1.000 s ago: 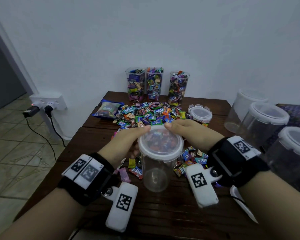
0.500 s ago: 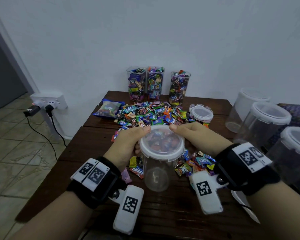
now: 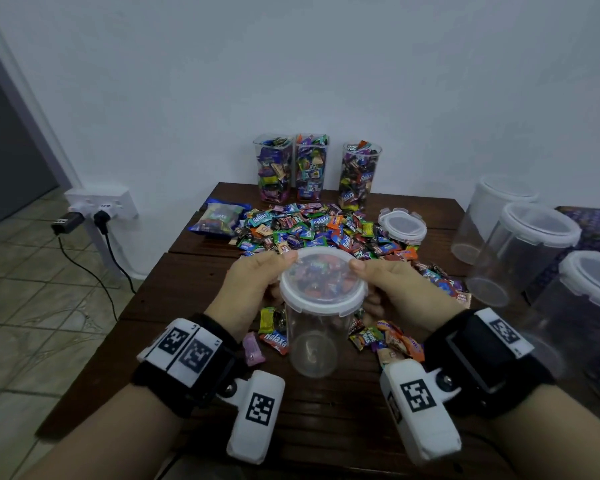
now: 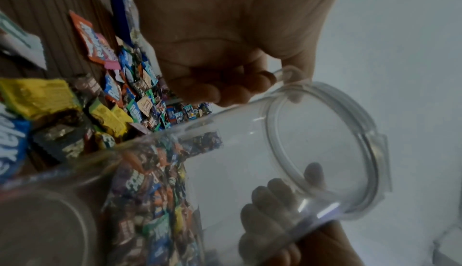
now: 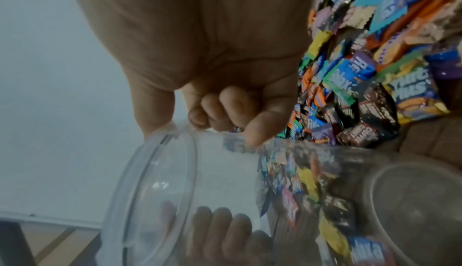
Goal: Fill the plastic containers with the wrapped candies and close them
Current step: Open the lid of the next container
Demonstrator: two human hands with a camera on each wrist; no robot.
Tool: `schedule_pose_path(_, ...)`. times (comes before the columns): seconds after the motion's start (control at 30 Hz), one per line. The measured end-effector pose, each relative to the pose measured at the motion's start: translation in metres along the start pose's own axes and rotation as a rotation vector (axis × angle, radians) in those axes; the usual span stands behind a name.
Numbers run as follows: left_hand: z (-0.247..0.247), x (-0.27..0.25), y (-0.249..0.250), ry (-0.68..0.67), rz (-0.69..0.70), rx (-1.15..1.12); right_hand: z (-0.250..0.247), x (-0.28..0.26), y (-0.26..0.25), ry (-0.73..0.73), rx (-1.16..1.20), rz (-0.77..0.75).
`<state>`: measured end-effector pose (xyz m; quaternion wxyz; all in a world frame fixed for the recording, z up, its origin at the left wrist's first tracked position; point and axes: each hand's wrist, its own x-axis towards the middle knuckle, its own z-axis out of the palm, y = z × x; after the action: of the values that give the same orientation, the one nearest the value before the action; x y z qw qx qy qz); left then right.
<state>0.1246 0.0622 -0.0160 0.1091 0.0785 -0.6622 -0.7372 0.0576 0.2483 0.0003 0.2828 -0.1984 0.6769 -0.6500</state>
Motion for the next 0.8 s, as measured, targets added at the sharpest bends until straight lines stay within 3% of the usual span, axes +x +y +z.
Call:
schedule_pose_path(0.13, 0.0, 0.0, -0.002, -0.001, -0.077, 0.069, -0.002, 0.004, 0.003, 0.078, 0.091, -0.021)
schedule_pose_path(0.3, -0.014, 0.007, -0.004, -0.01, -0.087, 0.214, -0.003, -0.001, -0.005, 0.064, -0.043, -0.04)
schedule_pose_path(0.4, -0.027, 0.012, -0.002, -0.155, -0.032, 0.39, -0.002, -0.004, -0.01, 0.144, -0.279, -0.117)
schedule_pose_path(0.47, -0.031, 0.013, 0.002, -0.333, -0.048, 0.555, 0.0, -0.007, -0.016, 0.237, -0.472, -0.228)
schedule_pose_path(0.53, -0.033, 0.015, 0.006, -0.518, -0.098, 0.622, 0.004, -0.01, -0.023, 0.233, -0.651, -0.298)
schedule_pose_path(0.6, -0.031, 0.014, 0.005, -0.64, -0.117, 0.627, 0.011, -0.014, -0.032, 0.108, -0.813, -0.284)
schedule_pose_path(0.67, -0.027, 0.011, 0.003, -0.666, -0.114, 0.567, 0.018, -0.017, -0.037, 0.022, -0.914, -0.243)
schedule_pose_path(0.8, -0.019, 0.004, -0.006, -0.598, -0.063, 0.371, 0.023, -0.016, -0.035, 0.076, -0.981, -0.297)
